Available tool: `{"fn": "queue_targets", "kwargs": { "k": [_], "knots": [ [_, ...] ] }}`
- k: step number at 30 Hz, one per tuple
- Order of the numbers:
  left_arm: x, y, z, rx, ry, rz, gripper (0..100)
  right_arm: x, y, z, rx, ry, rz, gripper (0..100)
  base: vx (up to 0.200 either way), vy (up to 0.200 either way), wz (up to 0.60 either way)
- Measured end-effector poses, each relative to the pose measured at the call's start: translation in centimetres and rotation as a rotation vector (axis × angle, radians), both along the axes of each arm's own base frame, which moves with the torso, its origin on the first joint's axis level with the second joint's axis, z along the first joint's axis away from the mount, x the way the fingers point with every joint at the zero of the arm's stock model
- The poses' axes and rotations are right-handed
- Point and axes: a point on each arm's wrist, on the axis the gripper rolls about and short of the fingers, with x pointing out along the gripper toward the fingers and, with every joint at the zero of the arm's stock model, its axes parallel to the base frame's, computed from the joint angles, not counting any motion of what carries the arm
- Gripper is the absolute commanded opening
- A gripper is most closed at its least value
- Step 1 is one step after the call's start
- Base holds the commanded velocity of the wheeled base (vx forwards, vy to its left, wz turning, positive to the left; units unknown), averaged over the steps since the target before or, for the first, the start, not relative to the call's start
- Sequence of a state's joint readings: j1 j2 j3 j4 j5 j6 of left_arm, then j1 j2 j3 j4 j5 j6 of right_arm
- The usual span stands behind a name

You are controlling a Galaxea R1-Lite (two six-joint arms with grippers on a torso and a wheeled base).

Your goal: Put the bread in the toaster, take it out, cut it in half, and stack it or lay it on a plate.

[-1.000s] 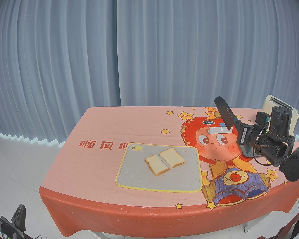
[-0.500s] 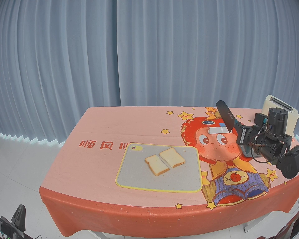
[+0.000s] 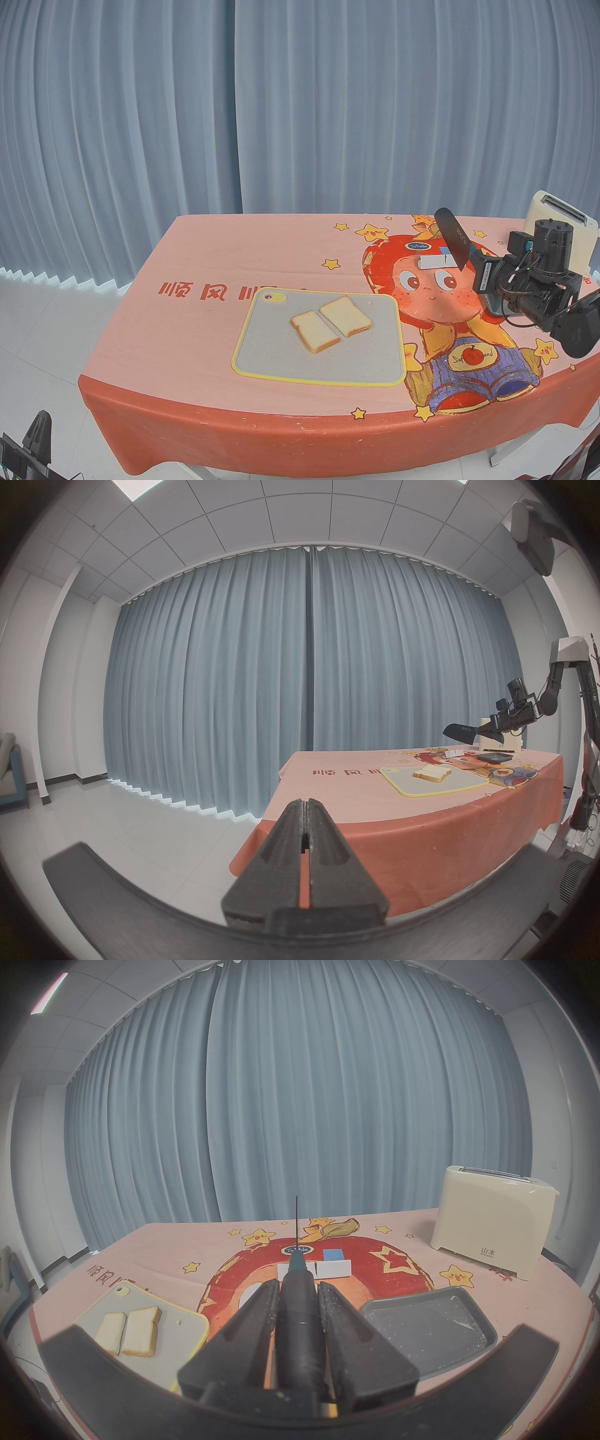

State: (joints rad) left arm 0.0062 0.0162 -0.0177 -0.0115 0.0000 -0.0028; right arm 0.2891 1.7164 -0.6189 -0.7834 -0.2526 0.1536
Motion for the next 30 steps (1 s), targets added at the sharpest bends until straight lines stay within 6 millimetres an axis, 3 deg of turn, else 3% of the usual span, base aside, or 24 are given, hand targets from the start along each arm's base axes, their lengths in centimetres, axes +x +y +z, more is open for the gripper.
{"fn": "queue_targets", "kwargs": {
  "k": [16,30],
  "knots": [
    [0.0,0.0,0.0,0.0,0.0,-0.001,0,0.4,-0.7,-0.3,0.011,0.015,0.016,0,0.0,0.0,0.0],
    [0.0,0.0,0.0,0.0,0.0,0.0,0,2.1,-1.5,-1.3,0.015,0.0,-0.022,0,0.0,0.0,0.0]
  ]
}}
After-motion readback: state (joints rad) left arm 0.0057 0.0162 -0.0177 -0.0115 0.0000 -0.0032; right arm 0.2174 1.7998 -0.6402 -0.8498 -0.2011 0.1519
